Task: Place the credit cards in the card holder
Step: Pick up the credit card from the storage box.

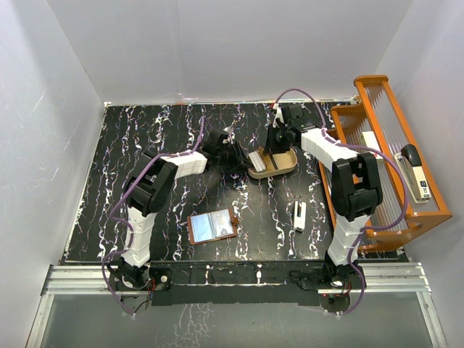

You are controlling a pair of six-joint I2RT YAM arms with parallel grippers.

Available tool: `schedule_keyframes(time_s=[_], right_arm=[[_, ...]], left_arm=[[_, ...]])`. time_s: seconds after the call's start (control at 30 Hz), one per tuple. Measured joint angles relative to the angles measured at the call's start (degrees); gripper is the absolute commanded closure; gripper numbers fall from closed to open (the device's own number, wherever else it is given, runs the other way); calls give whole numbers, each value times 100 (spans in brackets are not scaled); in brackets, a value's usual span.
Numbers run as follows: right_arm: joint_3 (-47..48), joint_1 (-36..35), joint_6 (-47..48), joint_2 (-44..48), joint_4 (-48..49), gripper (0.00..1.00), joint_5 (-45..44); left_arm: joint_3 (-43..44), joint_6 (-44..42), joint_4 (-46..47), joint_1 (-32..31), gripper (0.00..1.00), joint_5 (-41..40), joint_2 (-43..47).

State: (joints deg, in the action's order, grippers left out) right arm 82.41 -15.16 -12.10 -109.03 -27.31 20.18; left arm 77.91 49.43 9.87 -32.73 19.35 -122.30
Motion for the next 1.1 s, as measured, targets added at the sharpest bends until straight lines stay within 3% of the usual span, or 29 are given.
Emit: schedule_keyframes(time_s=[0.53, 0.8, 1.1], right_arm=[[0, -55, -11, 658, -387, 100, -960], [-70, -243, -186, 1244, -754, 100, -1325], [-960, -940, -682, 2643, -809, 100, -1224]], left_arm=[[0, -46, -717, -2, 60, -481, 411], [-221, -92, -953, -2, 61, -706, 1182], [-1019, -363, -1652, -2, 65, -1051, 2479]])
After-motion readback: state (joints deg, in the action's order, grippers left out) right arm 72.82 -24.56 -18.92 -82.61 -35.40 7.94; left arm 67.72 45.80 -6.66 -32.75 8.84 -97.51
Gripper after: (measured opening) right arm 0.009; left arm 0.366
